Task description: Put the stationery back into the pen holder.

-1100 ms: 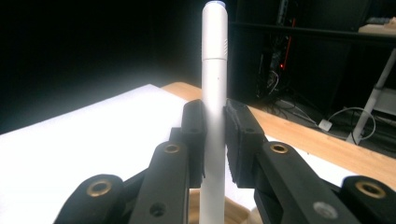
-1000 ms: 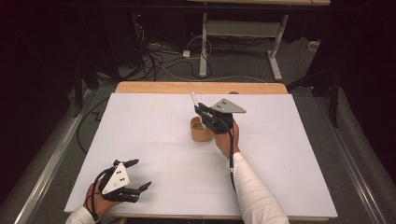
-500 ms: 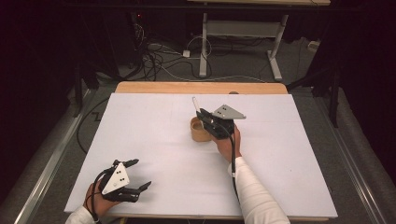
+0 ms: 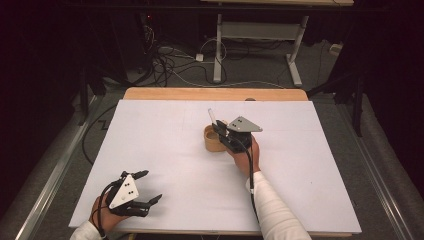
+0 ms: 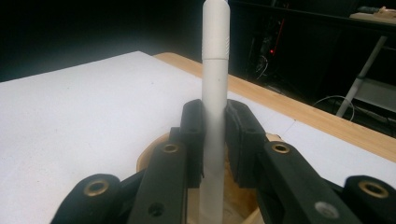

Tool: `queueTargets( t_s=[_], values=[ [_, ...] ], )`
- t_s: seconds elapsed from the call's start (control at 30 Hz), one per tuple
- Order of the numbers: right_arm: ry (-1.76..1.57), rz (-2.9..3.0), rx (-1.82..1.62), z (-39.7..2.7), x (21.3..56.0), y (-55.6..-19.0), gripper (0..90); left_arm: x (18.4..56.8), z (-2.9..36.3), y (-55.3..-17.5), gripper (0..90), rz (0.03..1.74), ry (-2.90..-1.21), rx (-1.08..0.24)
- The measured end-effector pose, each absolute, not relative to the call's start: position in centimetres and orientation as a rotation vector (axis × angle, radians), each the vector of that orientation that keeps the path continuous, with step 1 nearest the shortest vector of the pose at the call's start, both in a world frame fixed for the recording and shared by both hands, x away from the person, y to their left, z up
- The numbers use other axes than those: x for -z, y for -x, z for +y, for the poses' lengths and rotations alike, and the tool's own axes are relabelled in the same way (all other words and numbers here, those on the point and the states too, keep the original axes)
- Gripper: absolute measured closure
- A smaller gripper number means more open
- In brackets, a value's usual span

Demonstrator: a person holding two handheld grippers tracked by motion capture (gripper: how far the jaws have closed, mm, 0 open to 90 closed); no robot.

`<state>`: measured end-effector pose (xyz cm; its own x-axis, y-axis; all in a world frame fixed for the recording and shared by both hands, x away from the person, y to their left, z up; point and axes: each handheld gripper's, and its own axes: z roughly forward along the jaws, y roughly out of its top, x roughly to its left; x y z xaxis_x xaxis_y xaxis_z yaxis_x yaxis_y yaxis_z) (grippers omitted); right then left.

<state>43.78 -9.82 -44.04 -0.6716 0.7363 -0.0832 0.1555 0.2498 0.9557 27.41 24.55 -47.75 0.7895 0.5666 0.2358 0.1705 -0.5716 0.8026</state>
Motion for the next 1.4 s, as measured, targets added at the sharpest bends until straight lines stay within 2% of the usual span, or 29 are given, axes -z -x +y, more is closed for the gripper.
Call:
queueTargets(
  t_s=[0.17,0.83,1.0,1.27,1.4],
  values=[
    [-0.790,1.996,-1.418,-9.7,43.9,-43.5,73.2,47.8,24.5,-27.4,14.4,0.544,-2.150,-0.610],
    [-0.708,1.956,-1.406,-10.3,41.9,-41.8,66.0,47.7,24.4,-27.4,14.4,0.543,-2.157,-0.614],
    [-0.698,1.947,-1.386,-10.6,41.4,-41.3,59.8,47.8,24.4,-27.5,14.5,0.543,-2.158,-0.614],
    [-0.726,1.944,-1.381,-11.7,40.9,-41.0,41.9,47.8,24.4,-27.5,14.4,0.544,-2.160,-0.616],
    [-0.737,1.923,-1.376,-12.3,40.7,-40.7,36.7,47.8,24.3,-27.5,14.5,0.543,-2.163,-0.616]
  ],
)
